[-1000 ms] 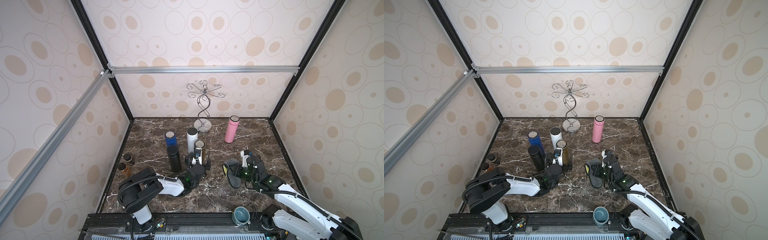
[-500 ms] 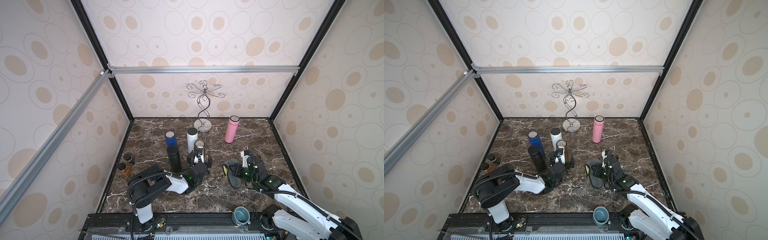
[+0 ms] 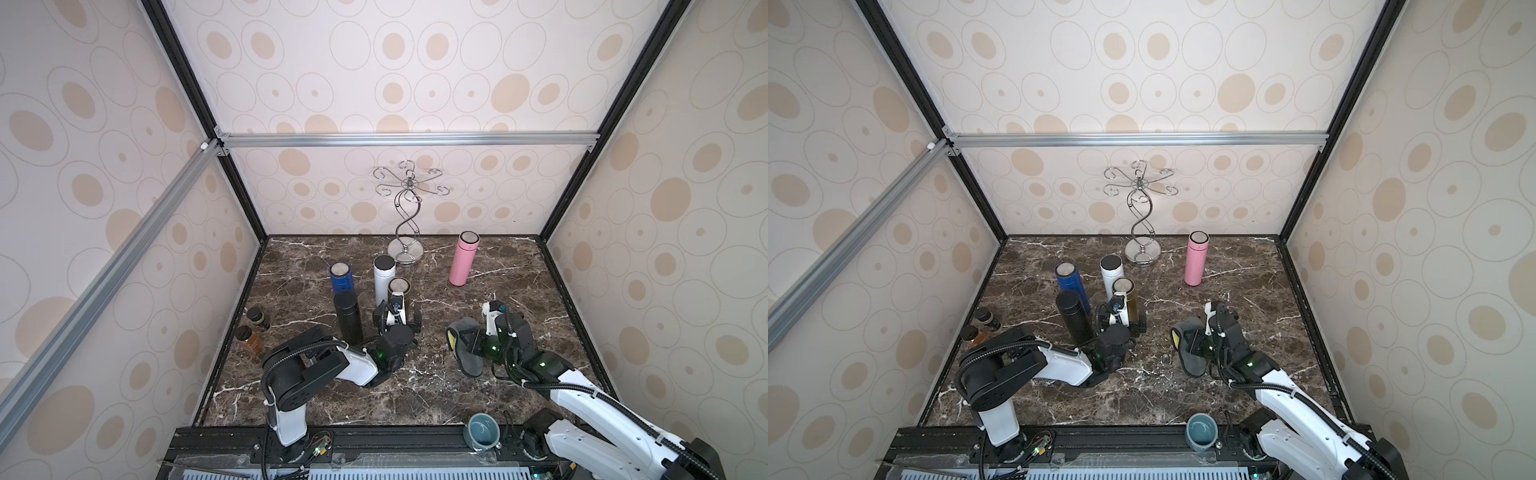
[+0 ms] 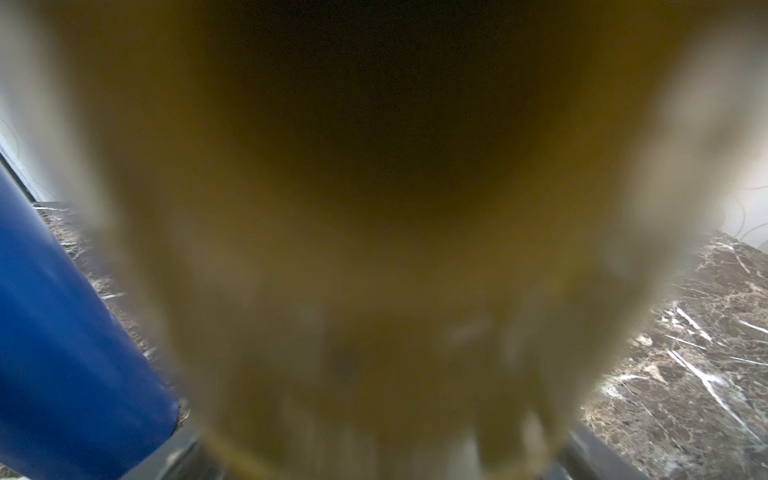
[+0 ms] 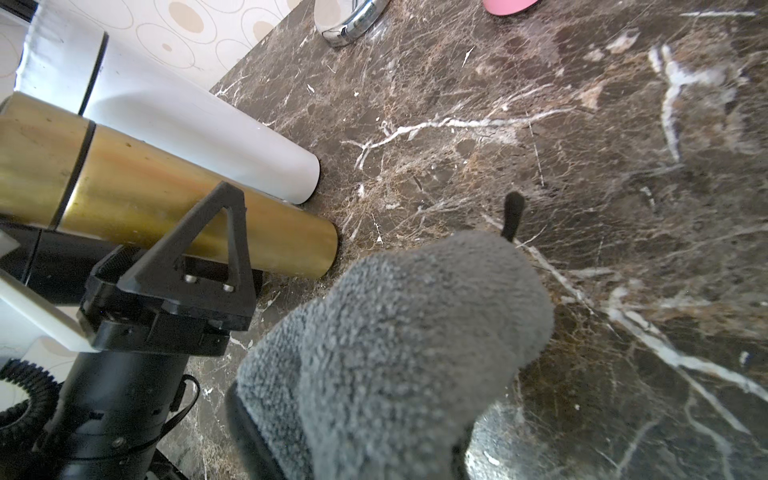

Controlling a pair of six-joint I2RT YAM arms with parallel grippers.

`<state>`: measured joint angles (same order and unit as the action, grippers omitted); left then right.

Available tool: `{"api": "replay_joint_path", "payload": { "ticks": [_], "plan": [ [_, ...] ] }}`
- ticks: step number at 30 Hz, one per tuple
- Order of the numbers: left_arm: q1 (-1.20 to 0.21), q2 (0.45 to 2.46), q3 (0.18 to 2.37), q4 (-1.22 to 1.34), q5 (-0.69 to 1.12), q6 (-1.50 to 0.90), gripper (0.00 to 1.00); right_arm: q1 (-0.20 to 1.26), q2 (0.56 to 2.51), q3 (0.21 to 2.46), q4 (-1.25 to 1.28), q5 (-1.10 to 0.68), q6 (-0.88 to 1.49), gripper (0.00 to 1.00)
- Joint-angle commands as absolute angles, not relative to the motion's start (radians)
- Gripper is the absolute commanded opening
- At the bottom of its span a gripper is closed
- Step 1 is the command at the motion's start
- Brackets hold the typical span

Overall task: Wipe the surface of the thermos
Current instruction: Pick up the thermos from the center of the board.

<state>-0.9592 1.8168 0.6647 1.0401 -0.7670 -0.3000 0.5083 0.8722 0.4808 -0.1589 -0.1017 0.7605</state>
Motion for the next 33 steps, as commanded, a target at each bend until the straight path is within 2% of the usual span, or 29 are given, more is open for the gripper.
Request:
{"api": "replay_joint_path", "payload": {
  "ticks": [1,18,25,33],
  "plan": [
    [-0.953,1.83,0.693,1.058,-0.798,-0.327,0.94,0.5,0.858,0.472,-0.173,-0.095,0.764,0.0],
    [-0.953,1.797,0.633,1.123,-0.77,-0.284,0.72,0.499,0.872,0.467,-0.16,-0.103,0.777,0.0],
    [-0.958,1.781,0.598,1.159,-0.746,-0.266,0.7,0.5,0.869,0.466,-0.161,-0.1,0.779,0.0],
    [-0.973,1.76,0.538,1.276,-0.638,-0.209,0.7,0.499,0.877,0.467,-0.154,-0.098,0.775,0.0]
  ]
}}
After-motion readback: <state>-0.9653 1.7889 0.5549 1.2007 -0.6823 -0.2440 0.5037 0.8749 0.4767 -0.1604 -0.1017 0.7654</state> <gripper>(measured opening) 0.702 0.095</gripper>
